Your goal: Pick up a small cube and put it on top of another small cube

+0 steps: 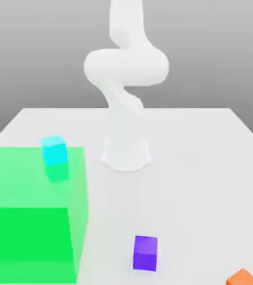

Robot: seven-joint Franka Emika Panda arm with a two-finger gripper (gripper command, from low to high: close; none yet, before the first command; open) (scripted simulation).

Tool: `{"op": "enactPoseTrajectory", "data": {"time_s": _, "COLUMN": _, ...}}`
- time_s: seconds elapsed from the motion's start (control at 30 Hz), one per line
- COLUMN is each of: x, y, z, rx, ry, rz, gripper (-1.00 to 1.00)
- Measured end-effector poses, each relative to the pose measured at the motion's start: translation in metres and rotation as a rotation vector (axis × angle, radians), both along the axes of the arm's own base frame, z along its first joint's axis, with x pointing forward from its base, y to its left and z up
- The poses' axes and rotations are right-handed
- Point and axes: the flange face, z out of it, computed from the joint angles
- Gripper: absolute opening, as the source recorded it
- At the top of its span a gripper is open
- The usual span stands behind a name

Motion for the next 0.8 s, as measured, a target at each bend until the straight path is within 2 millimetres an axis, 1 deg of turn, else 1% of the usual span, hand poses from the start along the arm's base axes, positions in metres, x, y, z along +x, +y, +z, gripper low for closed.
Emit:
{"op": "enactPoseTrajectory", "data": {"time_s": 0.1, "x": 0.032, "y": 0.004, "z": -0.048, "rx": -0.086, "ry": 0.078, "rz": 0.116, "gripper": 0.0}}
{"op": "enactPoseTrajectory", "data": {"time_s": 0.2, "x": 0.057, "y": 0.009, "z": -0.096, "rx": -0.161, "ry": 0.15, "rz": 0.233, "gripper": 0.0}}
{"op": "enactPoseTrajectory", "data": {"time_s": 0.3, "x": 0.076, "y": 0.014, "z": -0.146, "rx": -0.23, "ry": 0.221, "rz": 0.354, "gripper": 0.0}}
{"op": "enactPoseTrajectory", "data": {"time_s": 0.4, "x": 0.09, "y": 0.019, "z": -0.197, "rx": -0.292, "ry": 0.289, "rz": 0.481, "gripper": 0.0}}
{"op": "enactPoseTrajectory", "data": {"time_s": 0.5, "x": 0.097, "y": 0.024, "z": -0.249, "rx": -0.347, "ry": 0.354, "rz": 0.613, "gripper": 0.0}}
{"op": "enactPoseTrajectory", "data": {"time_s": 0.6, "x": 0.098, "y": 0.029, "z": -0.3, "rx": -0.395, "ry": 0.417, "rz": 0.749, "gripper": 0.0}}
{"op": "enactPoseTrajectory", "data": {"time_s": 0.7, "x": 0.094, "y": 0.033, "z": -0.351, "rx": -0.436, "ry": 0.475, "rz": 0.891, "gripper": 0.0}}
{"op": "enactPoseTrajectory", "data": {"time_s": 0.8, "x": 0.084, "y": 0.038, "z": -0.401, "rx": -0.469, "ry": 0.529, "rz": 1.038, "gripper": 0.0}}
